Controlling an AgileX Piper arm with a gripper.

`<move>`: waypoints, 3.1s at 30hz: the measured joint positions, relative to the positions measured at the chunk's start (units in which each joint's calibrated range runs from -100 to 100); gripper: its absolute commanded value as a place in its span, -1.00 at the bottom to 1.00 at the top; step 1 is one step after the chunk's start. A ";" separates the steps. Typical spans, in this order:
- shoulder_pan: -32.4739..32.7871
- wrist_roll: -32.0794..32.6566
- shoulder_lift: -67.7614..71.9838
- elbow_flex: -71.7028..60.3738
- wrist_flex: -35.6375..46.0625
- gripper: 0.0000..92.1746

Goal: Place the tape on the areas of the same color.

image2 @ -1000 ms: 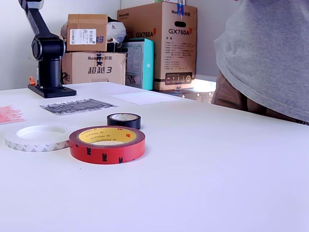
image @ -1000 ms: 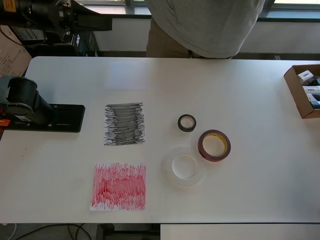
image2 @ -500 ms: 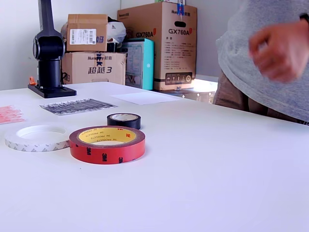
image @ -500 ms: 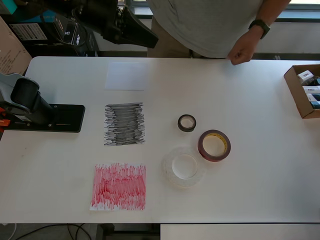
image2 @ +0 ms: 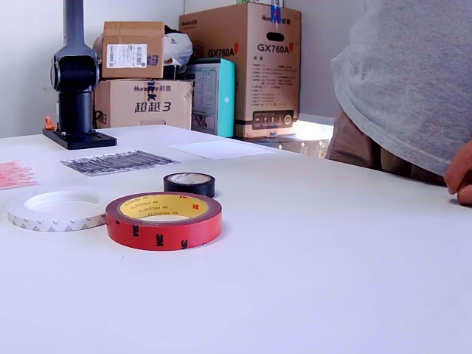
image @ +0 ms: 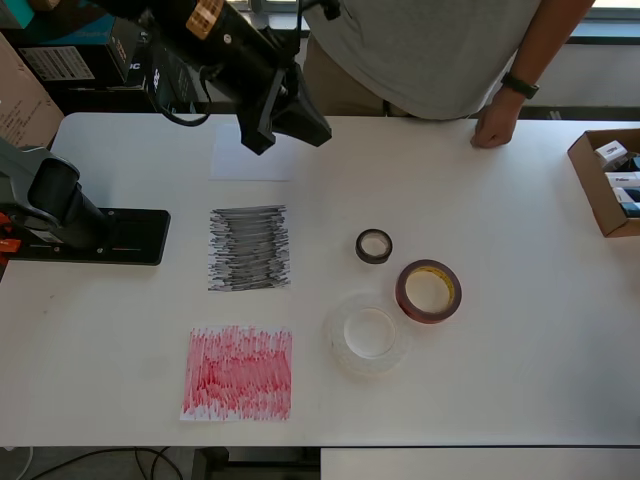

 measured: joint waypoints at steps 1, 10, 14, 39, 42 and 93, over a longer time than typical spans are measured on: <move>0.00 0.43 1.04 -0.12 1.20 -0.99; 0.00 3.24 11.08 -0.29 5.13 -0.99; 0.00 5.82 16.32 -2.36 5.17 -0.99; 0.84 18.88 52.00 -15.07 -5.02 -0.99; 0.84 20.07 53.76 -15.07 -5.61 -0.99; -0.03 25.61 51.79 -15.07 -2.73 0.05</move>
